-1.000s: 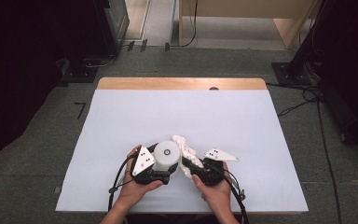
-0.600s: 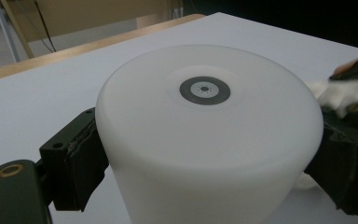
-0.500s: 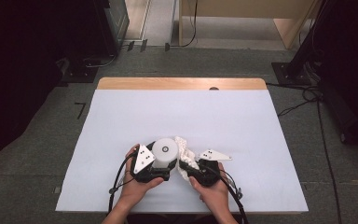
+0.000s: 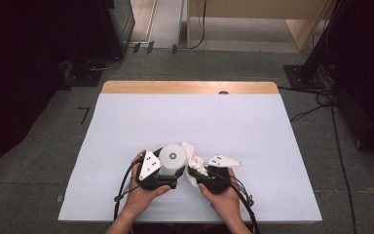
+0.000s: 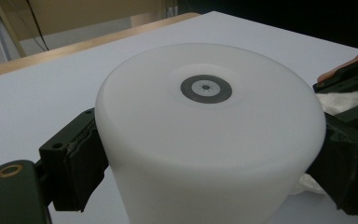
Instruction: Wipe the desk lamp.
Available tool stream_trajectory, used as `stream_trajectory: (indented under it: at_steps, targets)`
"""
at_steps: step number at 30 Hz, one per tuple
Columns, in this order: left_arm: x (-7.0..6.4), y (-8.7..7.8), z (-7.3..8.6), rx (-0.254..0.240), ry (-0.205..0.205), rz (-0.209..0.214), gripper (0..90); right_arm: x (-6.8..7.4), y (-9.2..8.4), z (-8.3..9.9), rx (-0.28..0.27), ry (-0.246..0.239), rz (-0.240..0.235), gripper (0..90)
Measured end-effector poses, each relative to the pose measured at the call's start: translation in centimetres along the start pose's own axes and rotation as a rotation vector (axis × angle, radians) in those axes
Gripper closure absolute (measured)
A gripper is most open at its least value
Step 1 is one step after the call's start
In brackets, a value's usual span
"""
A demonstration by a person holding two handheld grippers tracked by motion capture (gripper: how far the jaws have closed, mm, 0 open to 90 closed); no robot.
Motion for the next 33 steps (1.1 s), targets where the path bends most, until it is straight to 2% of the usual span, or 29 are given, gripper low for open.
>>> stream_trajectory:
  at_steps: [3,4,5,6,8,10,12,13,14,17,20,23,26,28,30,32,33]
  targets:
    - [-0.2,0.0,0.1,-0.004,-0.023,-0.018,7.7,-0.3,-0.5,-0.4,-0.022,-0.001,0.018,74.7]
    - [-0.2,0.0,0.1,0.006,-0.029,-0.035,4.6,-0.5,-0.9,-0.6,-0.036,-0.002,0.030,74.7]
    - [-0.4,0.1,0.1,0.011,-0.044,-0.032,0.9,-0.7,-1.2,-0.8,-0.047,0.009,0.039,74.7]
    - [-0.5,0.0,0.1,0.013,-0.056,-0.046,0.7,-1.0,-1.5,-0.9,-0.056,0.013,0.046,74.6]
    - [-1.0,0.1,0.2,0.011,-0.071,-0.105,0.0,-1.5,-2.0,-1.0,-0.067,0.030,0.064,74.6]
    - [-1.5,0.5,0.3,0.034,-0.074,-0.178,0.1,-1.8,-2.2,-1.0,-0.077,0.044,0.068,74.6]
    - [-1.8,0.6,0.2,0.032,-0.074,-0.183,0.6,-1.9,-2.2,-0.9,-0.074,0.042,0.072,74.4]
    - [-1.9,0.5,0.1,0.018,-0.066,-0.192,4.8,-1.9,-2.1,-0.9,-0.071,0.038,0.070,74.3]
    - [-1.9,0.5,0.1,0.020,-0.051,-0.185,8.5,-1.8,-2.1,-0.9,-0.069,0.033,0.070,74.2]
    - [-1.6,0.3,0.1,0.023,-0.009,-0.121,8.7,-1.8,-2.1,-0.9,-0.066,0.016,0.063,74.1]
    - [-0.7,0.2,0.1,0.021,-0.008,-0.030,8.8,-1.7,-2.5,-1.4,-0.094,0.025,0.041,74.1]
    - [-0.2,-0.2,0.0,0.007,0.012,0.057,8.8,-0.8,-3.5,-2.4,-0.150,0.018,-0.005,73.8]
    - [0.1,-0.5,-0.1,-0.007,0.003,0.134,8.8,0.6,-4.9,-3.5,-0.228,-0.020,-0.035,73.6]
    - [0.0,-0.5,0.0,-0.003,0.015,0.153,8.8,1.3,-5.2,-3.9,-0.244,-0.038,-0.044,73.6]
    - [-0.3,-0.2,0.1,0.024,0.042,0.136,8.8,1.7,-4.7,-3.7,-0.224,-0.045,-0.053,73.7]
    - [-0.4,-0.1,0.3,0.030,0.059,0.124,8.8,1.7,-4.0,-3.0,-0.194,-0.048,-0.023,73.9]
    - [-0.5,-0.1,0.2,0.031,0.061,0.123,8.8,1.4,-3.6,-2.7,-0.180,-0.031,-0.019,74.0]
Point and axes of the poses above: each handheld gripper's, and its own axes: y roughly forward along the jaws, z roughly out of its underside, x roughly to its left, the point moved 3 cm from there along y, roughly forward along the jaws, and after that the axes turned 2 degrees about x, right-handed, at the moved point
